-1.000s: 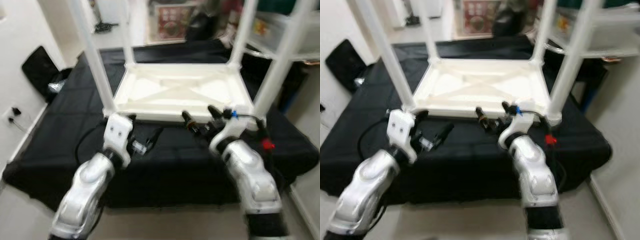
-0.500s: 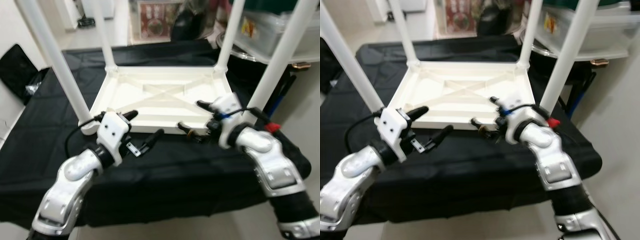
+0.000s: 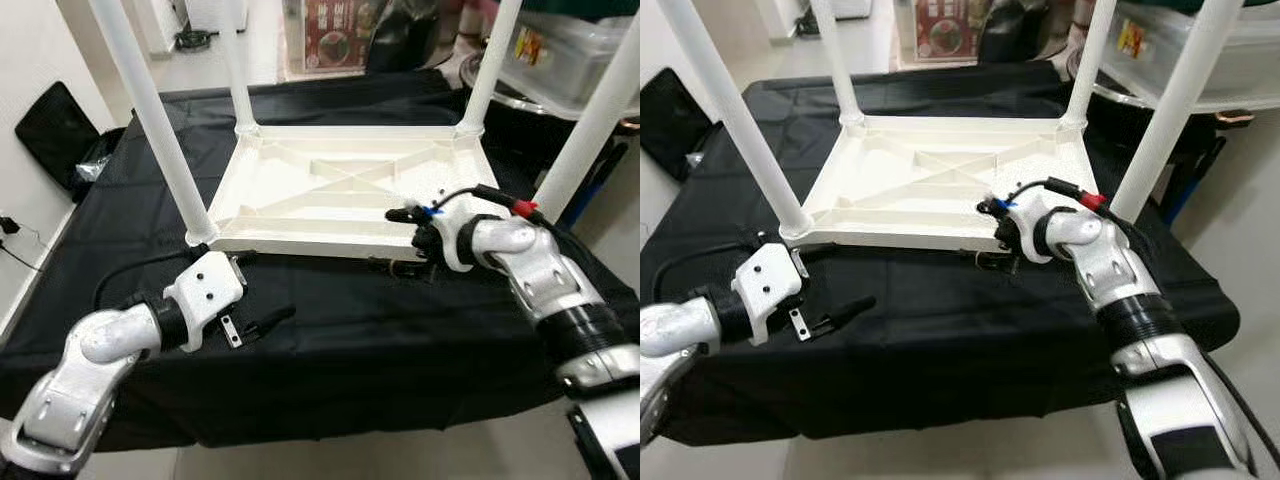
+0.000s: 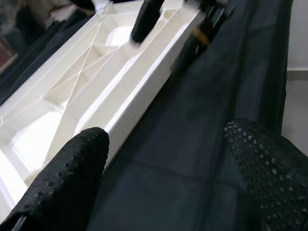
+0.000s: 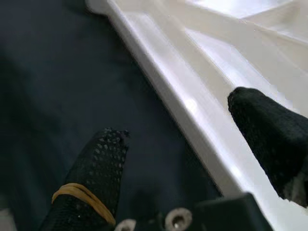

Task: Building children table

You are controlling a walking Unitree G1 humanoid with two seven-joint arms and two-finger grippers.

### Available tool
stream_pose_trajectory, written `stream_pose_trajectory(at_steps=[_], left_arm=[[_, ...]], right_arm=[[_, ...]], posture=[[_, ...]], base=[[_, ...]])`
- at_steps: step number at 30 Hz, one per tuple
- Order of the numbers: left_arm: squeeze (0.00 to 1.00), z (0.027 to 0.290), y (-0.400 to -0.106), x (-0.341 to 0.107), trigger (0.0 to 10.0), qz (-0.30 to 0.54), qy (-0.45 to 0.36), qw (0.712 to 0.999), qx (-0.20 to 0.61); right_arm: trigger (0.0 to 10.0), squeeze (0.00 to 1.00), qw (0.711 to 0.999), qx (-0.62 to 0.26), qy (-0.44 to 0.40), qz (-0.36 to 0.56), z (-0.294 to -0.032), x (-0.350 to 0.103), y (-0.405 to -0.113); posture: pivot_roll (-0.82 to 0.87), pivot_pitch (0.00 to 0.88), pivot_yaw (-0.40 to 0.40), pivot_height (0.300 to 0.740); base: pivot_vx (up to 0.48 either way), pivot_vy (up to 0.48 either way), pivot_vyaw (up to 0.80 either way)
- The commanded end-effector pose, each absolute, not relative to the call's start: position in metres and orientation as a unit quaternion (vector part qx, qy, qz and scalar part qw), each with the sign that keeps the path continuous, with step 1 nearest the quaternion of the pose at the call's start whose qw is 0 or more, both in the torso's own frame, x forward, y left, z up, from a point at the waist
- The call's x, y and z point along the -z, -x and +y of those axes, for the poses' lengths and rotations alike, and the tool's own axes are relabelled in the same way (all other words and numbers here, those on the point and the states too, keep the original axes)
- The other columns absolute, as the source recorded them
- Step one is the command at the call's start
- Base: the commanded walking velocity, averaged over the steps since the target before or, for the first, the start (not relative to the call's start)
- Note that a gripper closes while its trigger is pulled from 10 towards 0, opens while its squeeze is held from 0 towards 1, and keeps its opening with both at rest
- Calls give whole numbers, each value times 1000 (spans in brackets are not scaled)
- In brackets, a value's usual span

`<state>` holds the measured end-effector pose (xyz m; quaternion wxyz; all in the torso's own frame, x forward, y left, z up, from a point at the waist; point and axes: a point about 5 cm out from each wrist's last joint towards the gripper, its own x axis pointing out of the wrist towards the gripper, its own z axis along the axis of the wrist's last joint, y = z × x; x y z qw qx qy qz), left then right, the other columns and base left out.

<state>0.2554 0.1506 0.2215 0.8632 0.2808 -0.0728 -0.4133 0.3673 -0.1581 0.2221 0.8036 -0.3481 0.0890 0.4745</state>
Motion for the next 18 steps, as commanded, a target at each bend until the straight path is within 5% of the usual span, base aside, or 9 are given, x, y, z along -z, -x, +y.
stream_pose_trajectory(at_steps=[1, 11, 18], left_arm=[[0, 149, -252, -224, 10000, -67, -292, 851, 431], [0, 139, -248, -235, 10000, -85, -276, 848, 445], [0, 137, -239, -236, 10000, -81, -267, 849, 449]], right_arm=[[10000, 0, 764, -533, 344, 118, -152, -212, -362], [10000, 0, 745, -531, 386, 117, -143, -207, -378], [10000, 0, 772, -527, 343, 93, -129, -217, -387]], posture=[[-4, 174, 65, 740], [-3, 198, 47, 740], [26, 228, 48, 740]], base=[[0, 0, 0], [0, 0, 0], [0, 0, 0]])
